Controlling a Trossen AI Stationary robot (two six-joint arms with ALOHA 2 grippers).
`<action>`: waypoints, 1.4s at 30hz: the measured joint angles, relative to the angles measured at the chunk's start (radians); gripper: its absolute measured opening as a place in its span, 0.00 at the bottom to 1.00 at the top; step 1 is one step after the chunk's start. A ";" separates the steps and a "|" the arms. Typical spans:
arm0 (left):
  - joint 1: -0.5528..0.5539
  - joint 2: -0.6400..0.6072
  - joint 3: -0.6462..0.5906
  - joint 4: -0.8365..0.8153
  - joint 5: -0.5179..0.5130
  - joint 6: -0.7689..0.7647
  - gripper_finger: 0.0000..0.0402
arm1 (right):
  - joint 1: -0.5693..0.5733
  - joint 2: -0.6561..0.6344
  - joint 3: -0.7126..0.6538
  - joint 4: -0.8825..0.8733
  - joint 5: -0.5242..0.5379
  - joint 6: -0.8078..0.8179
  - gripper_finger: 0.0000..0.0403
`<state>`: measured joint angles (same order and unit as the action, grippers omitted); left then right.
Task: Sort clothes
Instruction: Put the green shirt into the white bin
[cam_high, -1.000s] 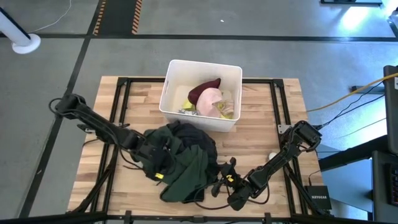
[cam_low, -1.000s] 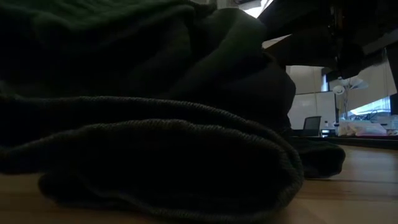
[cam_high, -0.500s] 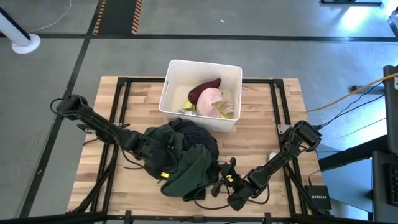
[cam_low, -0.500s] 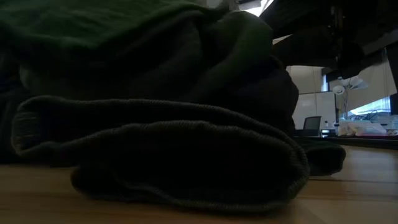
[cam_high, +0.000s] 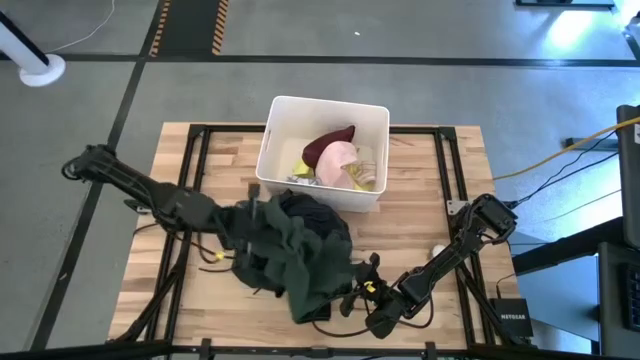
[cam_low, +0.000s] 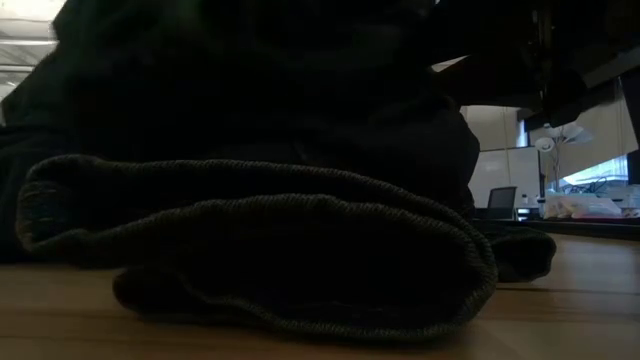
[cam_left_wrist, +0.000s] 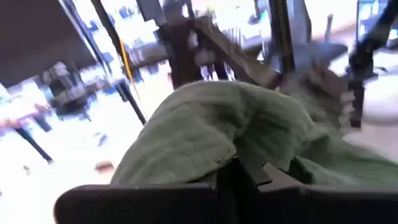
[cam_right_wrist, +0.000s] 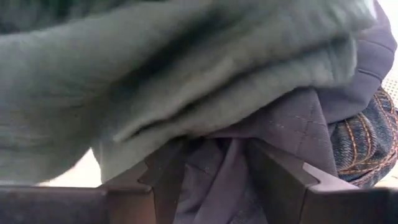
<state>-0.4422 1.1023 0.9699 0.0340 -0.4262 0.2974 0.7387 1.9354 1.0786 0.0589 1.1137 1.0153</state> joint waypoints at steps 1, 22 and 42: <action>0.006 -0.011 0.007 0.023 0.000 0.019 0.01 | 0.000 0.000 0.000 0.000 0.000 0.000 0.47; 0.251 -0.038 0.230 0.307 0.001 0.415 0.03 | 0.000 0.000 0.000 0.003 0.000 0.000 0.47; 0.609 0.152 0.439 0.639 0.267 0.290 0.03 | 0.000 0.000 0.000 -0.001 0.000 -0.003 0.47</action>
<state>0.1666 1.2543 1.4086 0.6727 -0.1596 0.5871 0.7387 1.9354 1.0786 0.0581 1.1141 1.0124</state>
